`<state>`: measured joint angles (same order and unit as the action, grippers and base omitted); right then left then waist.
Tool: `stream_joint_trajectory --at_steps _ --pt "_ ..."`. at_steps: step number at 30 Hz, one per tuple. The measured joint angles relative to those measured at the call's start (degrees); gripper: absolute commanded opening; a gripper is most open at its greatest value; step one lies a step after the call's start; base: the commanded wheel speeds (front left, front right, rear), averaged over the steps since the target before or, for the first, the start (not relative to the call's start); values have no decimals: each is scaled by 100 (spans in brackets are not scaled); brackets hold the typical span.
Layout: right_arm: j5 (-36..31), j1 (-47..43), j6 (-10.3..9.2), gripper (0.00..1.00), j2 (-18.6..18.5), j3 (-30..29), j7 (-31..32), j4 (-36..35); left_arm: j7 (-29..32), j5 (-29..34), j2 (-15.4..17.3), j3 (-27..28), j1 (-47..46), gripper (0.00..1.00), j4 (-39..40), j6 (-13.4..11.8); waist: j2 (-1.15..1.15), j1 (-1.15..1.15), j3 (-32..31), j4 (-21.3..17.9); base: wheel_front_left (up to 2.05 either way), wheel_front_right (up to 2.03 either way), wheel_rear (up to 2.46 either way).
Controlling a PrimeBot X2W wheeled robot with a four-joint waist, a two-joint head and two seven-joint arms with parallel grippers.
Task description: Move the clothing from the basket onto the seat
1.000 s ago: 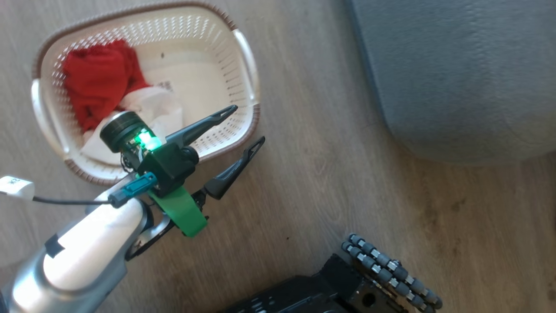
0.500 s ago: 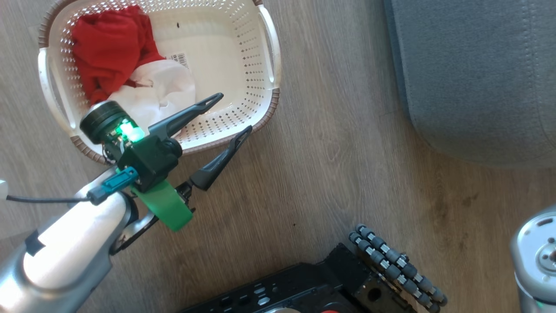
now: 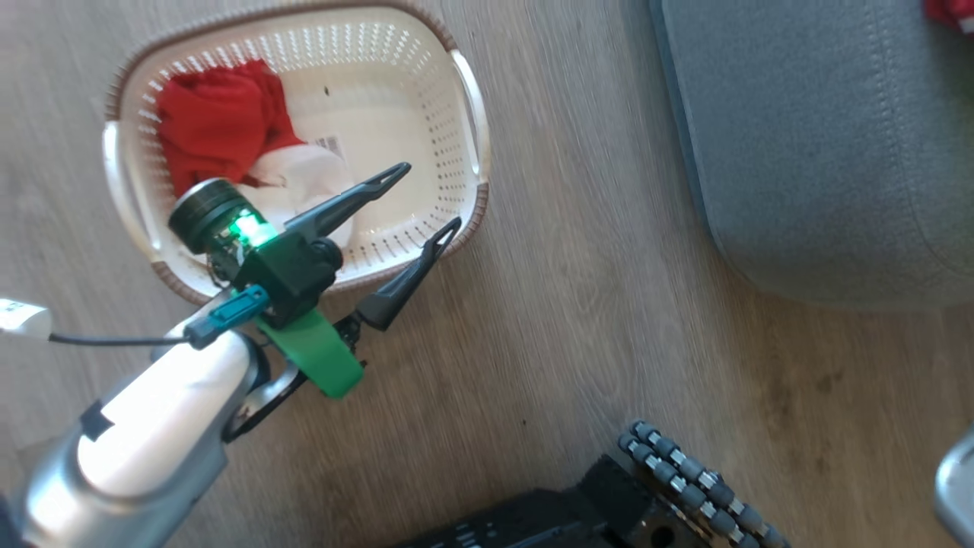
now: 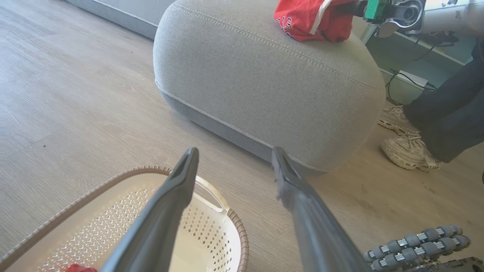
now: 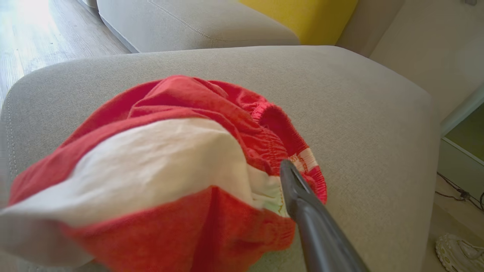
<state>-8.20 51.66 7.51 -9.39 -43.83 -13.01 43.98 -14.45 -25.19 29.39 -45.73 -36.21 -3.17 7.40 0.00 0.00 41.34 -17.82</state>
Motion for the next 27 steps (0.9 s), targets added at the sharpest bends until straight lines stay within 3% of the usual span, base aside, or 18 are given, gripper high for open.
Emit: stream_joint_trajectory --at_steps 4,14,27 --pt "523 -146 0 100 -515 703 -127 458 0 -12 -290 66 2 100 -216 0 0 0 -326 137 0 0 0" --pt "1344 -1162 0 100 -916 1808 -145 71 0 -107 -847 224 185 100 -667 0 0 0 -1149 493 0 0 0" --pt "1513 -2058 0 100 -788 2477 -145 -575 0 -114 -1315 701 690 100 -1147 0 0 0 -2085 918 0 0 0"
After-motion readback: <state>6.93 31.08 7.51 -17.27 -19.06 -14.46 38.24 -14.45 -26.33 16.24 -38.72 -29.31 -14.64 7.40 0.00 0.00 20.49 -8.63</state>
